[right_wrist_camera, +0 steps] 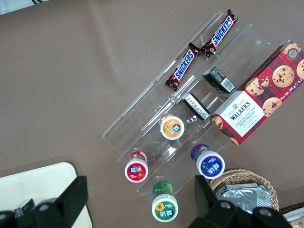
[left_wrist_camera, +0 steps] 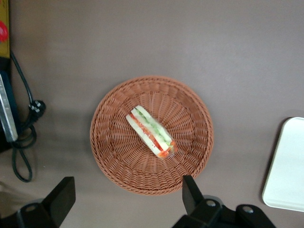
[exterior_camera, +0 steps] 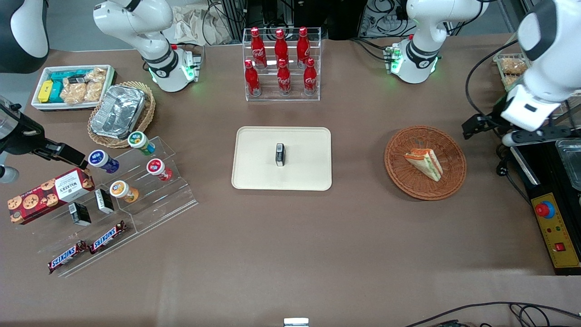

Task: Place sandwich from basket to tray
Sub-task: 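Move the left gripper over the sandwich in the wicker basket, then lower the left gripper and close it on the wrapped sandwich, then lift the sandwich up out of the basket with the left gripper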

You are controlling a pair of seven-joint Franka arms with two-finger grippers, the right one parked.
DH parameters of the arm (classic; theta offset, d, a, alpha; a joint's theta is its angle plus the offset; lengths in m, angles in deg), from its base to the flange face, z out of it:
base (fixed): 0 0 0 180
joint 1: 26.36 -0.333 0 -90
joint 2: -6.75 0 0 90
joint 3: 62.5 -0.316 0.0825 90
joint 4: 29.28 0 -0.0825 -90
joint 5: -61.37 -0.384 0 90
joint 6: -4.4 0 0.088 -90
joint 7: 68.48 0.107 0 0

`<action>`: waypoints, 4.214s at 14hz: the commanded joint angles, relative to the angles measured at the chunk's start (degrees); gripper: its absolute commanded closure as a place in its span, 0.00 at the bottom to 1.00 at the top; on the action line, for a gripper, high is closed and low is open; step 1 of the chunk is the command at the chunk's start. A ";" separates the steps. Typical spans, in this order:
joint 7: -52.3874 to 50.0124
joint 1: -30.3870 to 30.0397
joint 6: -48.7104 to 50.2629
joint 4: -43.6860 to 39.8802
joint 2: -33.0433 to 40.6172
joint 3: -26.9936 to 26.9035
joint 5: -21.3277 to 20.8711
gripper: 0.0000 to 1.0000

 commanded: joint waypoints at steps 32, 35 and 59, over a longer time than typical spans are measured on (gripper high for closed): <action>-49.14 2.49 -40.12 22.31 -14.28 2.88 -3.77 0.00; -50.01 2.58 -40.21 22.14 -15.51 2.79 -5.17 0.13; -26.38 2.75 23.42 -23.74 -10.41 9.19 -5.00 1.00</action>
